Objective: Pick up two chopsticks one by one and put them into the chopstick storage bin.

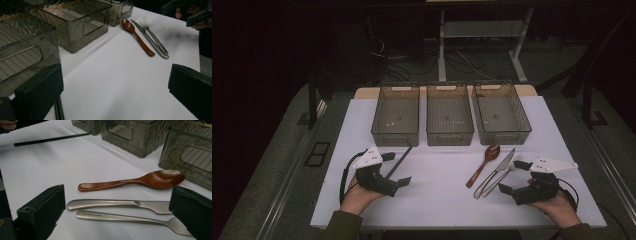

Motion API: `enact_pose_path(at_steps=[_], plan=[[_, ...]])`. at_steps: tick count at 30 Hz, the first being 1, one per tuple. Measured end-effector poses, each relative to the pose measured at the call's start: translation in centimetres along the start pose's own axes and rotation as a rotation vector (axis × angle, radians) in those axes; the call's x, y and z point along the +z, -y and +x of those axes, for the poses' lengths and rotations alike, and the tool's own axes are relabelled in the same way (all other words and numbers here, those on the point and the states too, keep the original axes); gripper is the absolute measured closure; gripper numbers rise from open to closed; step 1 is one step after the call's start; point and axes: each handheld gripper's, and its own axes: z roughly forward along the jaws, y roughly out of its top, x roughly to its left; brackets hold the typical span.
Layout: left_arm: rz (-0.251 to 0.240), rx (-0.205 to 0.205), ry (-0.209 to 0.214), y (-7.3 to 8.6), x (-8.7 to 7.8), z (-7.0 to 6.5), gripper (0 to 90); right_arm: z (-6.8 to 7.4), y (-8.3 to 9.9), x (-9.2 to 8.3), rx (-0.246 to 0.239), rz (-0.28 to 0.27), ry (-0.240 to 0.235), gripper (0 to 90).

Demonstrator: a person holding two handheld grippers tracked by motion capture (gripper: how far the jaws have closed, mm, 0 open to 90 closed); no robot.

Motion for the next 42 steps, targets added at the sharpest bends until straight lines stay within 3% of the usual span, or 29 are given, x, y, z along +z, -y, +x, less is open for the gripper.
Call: enact_pose_path(at_steps=[13,42], plan=[[0.040,0.002,-0.009,-0.3,-0.1,0.3,0.0,-0.3,0.1,-0.2,0.016,-0.014,-0.013,0.0],[0.047,-0.003,-0.078,-0.1,-1.9,1.8,0.0,-0.2,0.1,0.1,0.020,-0.026,-0.008,0.0]])
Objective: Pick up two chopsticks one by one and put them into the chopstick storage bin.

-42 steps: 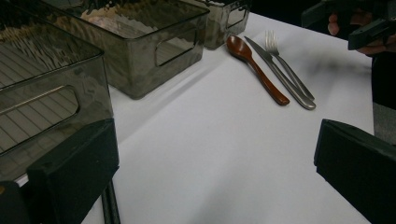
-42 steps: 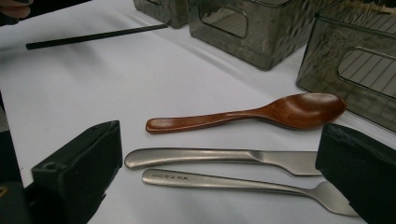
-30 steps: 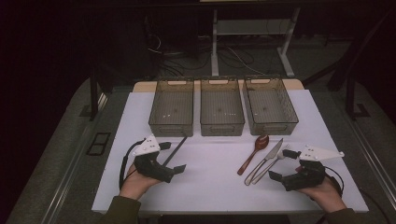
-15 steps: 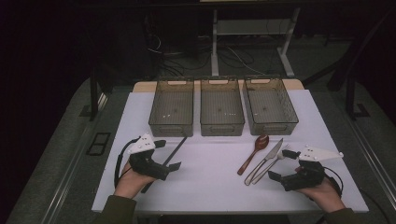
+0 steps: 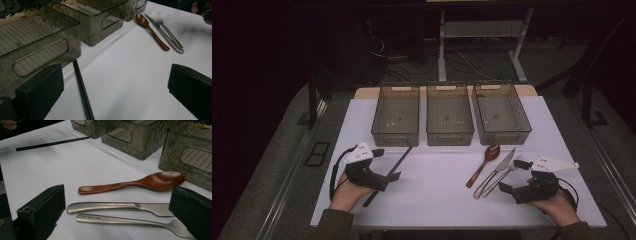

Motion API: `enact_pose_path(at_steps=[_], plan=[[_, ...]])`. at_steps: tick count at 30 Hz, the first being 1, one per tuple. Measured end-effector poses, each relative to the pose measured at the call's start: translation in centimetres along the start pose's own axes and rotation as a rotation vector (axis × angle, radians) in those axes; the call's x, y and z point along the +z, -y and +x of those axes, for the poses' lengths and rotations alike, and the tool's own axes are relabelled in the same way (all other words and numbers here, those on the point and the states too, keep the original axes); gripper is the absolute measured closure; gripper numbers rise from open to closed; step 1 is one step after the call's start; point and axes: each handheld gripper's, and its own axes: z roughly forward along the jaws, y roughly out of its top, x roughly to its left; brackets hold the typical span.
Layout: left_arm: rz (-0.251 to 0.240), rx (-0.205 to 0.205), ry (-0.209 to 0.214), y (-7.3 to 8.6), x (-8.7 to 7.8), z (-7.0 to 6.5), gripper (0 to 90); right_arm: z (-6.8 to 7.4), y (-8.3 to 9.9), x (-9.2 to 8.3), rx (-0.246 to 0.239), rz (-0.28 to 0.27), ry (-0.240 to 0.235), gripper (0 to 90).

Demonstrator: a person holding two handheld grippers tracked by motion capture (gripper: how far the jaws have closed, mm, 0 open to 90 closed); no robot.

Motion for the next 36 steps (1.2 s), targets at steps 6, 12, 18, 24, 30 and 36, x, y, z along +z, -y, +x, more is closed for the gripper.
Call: enact_pose_path(at_steps=[6,12,18,24,30,36], plan=[[0.016,0.005,-0.016,0.1,0.0,0.4,0.0,0.1,0.0,-0.1,-0.002,-0.004,-0.003,0.0],[0.027,0.000,-0.041,0.4,-0.3,1.1,0.5,0.1,0.2,-0.2,0.000,-0.002,0.003,0.0],[0.027,-0.017,-0.070,0.9,-0.8,1.7,4.8,0.0,0.4,-0.4,0.011,-0.011,0.005,0.0],[0.030,-0.043,-0.107,1.8,-1.9,2.3,14.2,0.1,0.4,-0.3,-0.001,-0.007,0.004,0.0],[0.039,-0.055,-0.104,2.5,-2.6,2.3,23.4,0.0,0.4,0.0,0.004,-0.002,0.002,0.0],[0.064,-0.070,-0.103,3.0,-2.4,2.1,36.7,0.0,0.4,-0.1,0.004,-0.003,0.006,0.1]])
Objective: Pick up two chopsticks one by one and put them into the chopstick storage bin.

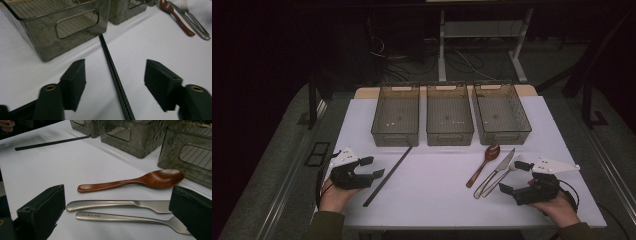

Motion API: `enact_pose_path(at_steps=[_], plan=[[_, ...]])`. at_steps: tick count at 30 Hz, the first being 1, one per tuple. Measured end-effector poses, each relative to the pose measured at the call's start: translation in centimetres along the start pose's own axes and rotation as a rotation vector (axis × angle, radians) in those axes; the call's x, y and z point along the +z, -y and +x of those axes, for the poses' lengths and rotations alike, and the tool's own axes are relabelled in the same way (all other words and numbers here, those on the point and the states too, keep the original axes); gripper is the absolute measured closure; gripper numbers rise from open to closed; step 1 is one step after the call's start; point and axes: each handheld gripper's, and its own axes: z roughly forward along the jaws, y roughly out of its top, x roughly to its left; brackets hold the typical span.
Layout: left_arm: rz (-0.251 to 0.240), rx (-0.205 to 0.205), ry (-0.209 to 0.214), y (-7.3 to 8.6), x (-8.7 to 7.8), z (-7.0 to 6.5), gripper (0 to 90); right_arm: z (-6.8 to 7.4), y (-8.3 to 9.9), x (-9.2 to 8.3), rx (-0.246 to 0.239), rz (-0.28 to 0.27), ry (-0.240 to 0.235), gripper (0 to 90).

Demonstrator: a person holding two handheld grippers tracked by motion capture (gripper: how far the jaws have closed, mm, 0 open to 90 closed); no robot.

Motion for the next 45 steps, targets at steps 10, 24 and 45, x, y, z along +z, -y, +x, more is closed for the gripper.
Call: enact_pose_path(at_steps=[10,24,45], plan=[[0.090,-0.013,0.012,0.5,1.1,-0.3,58.8,-0.1,0.1,0.2,-0.010,0.006,0.003,0.1],[0.188,-0.021,0.033,1.1,2.3,-0.5,73.0,-0.1,0.1,0.2,-0.008,0.010,0.005,0.1],[0.226,-0.031,0.026,1.4,2.7,-0.3,76.9,-0.2,0.1,0.1,0.005,0.013,0.008,0.1]])
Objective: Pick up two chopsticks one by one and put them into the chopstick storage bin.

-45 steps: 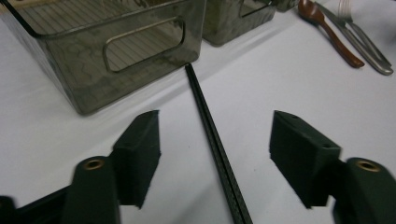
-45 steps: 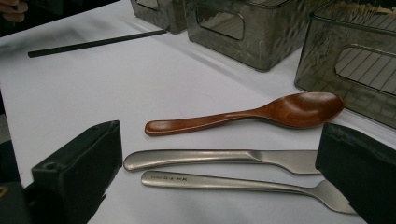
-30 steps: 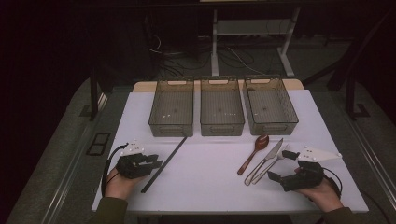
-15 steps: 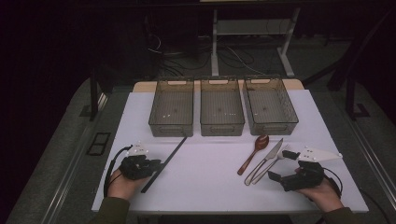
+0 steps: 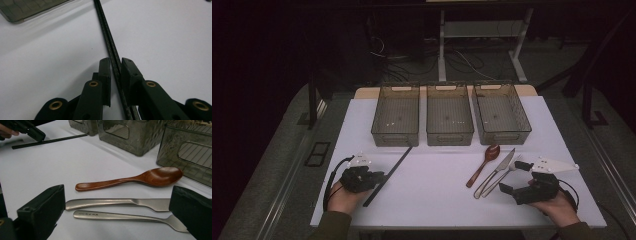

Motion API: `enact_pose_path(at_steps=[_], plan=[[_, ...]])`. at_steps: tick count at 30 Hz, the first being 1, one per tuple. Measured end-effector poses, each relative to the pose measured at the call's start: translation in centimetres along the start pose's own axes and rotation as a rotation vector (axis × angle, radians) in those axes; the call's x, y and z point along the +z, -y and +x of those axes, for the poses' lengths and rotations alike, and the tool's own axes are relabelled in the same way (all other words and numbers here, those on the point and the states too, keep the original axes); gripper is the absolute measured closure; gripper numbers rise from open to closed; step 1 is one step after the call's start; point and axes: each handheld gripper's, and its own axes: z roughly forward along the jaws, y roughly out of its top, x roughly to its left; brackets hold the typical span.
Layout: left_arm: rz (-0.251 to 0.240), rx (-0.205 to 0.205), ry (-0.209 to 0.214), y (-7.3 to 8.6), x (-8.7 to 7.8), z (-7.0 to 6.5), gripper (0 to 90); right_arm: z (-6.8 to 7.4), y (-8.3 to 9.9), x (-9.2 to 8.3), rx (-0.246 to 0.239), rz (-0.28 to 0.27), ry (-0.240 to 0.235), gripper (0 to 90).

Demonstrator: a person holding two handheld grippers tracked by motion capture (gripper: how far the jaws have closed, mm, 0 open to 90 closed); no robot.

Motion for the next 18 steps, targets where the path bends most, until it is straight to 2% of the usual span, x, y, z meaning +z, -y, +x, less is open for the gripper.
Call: enact_pose_path(at_steps=[8,12,18], plan=[[-0.002,0.004,-0.016,0.02,-0.04,-0.10,77.2,-0.02,0.00,-0.03,0.002,-0.001,0.001,0.1],[0.022,0.019,-0.027,0.09,0.08,-0.16,77.7,-0.03,0.02,-0.08,0.002,-0.004,0.002,0.1],[0.021,0.008,-0.028,0.20,0.05,-0.13,79.7,-0.04,0.02,-0.09,0.002,-0.005,0.002,0.1]])
